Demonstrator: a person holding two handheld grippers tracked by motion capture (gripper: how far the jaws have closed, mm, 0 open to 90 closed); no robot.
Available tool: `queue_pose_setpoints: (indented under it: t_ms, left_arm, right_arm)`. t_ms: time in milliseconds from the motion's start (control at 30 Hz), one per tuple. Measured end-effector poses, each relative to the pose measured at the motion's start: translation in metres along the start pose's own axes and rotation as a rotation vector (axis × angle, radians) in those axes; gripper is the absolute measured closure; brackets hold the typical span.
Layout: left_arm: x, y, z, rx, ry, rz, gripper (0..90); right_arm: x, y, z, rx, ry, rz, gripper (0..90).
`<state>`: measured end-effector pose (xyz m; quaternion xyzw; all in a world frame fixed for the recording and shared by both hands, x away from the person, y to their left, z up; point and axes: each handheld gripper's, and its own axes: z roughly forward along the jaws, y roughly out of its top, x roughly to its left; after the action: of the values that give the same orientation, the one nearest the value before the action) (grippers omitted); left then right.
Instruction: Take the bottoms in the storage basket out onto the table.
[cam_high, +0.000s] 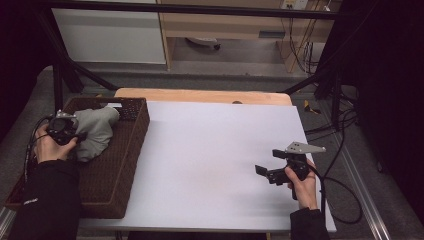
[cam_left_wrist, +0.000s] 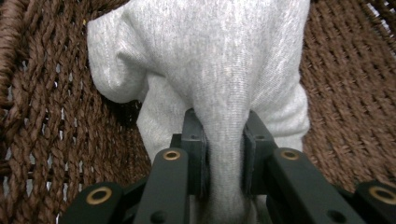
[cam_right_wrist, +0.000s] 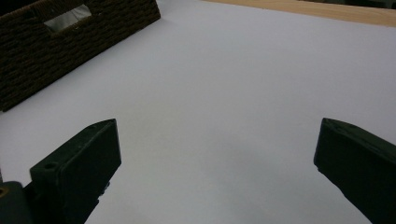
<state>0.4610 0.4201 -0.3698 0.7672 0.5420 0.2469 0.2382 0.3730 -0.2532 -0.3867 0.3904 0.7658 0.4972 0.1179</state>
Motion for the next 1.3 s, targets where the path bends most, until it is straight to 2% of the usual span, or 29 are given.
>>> queue_pose_setpoints:
  t_ms: [167,333,567,767,1300]
  left_arm:
    - [-0.001,0.002,-0.005,-0.010,-0.018,-0.014,76.6]
    - [-0.002,0.003,-0.010,-0.016,-0.052,-0.046,77.0]
    - [-0.003,0.006,-0.020,-0.032,-0.082,-0.054,77.3]
    - [-0.006,0.007,-0.029,-0.042,-0.106,-0.057,77.4]
    - [-0.016,0.010,-0.050,-0.042,-0.157,-0.034,77.4]
  right_arm:
    - [0.000,0.000,0.000,0.000,-0.001,0.000,1.1]
    - [0.000,0.000,0.000,0.000,-0.001,0.002,1.1]
    - [0.000,0.000,-0.001,-0.001,-0.001,0.003,1.1]
    - [0.000,0.000,-0.001,0.000,-0.002,0.002,1.1]
    - [0.001,0.000,-0.002,-0.005,-0.003,0.000,1.1]
